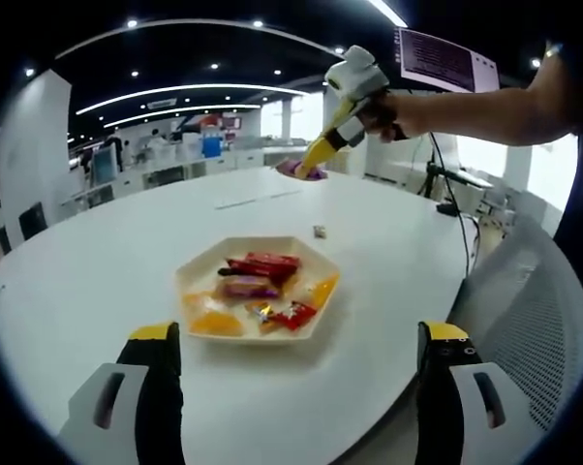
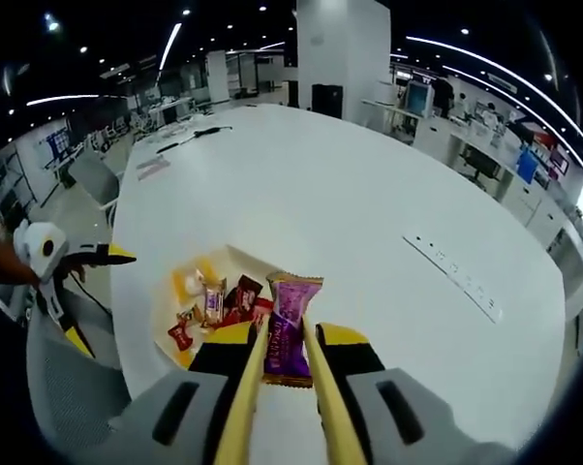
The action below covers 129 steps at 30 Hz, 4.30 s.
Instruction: Place the target food into the container with the food tongs after gripping and lifting it, then release it inside without dropping or visibly crushing the food.
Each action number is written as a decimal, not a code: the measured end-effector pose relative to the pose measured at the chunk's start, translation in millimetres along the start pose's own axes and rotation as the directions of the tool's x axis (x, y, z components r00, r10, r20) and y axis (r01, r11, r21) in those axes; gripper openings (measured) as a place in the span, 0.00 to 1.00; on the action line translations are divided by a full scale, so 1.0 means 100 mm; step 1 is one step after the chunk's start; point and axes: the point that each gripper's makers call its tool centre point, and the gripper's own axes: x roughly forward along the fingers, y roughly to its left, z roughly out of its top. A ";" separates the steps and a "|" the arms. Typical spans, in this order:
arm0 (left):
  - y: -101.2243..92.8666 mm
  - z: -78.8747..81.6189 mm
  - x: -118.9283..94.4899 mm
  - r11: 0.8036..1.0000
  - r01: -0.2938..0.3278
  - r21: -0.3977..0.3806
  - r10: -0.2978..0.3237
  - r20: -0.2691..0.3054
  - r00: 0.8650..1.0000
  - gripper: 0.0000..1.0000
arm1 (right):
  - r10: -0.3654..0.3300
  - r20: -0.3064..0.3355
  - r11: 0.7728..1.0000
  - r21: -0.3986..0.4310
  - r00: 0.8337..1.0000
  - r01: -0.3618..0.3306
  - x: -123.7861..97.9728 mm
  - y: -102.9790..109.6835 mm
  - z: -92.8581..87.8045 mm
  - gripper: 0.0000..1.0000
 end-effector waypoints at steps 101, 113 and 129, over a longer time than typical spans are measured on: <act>-0.03 -0.06 0.02 1.000 0.011 0.027 -0.010 -0.035 0.999 0.95 | 0.120 0.172 0.993 -0.013 0.978 -0.119 0.11 0.57 -0.22 0.28; -0.03 -0.08 0.02 0.999 0.014 0.033 -0.013 -0.042 0.999 0.95 | 0.036 0.153 0.999 0.019 0.987 -0.040 -0.05 0.09 -0.39 0.28; 0.00 -0.08 0.01 1.000 -0.003 0.023 0.004 -0.042 0.999 0.94 | -0.077 0.120 0.994 0.084 0.990 0.067 -0.20 -0.53 -0.62 0.28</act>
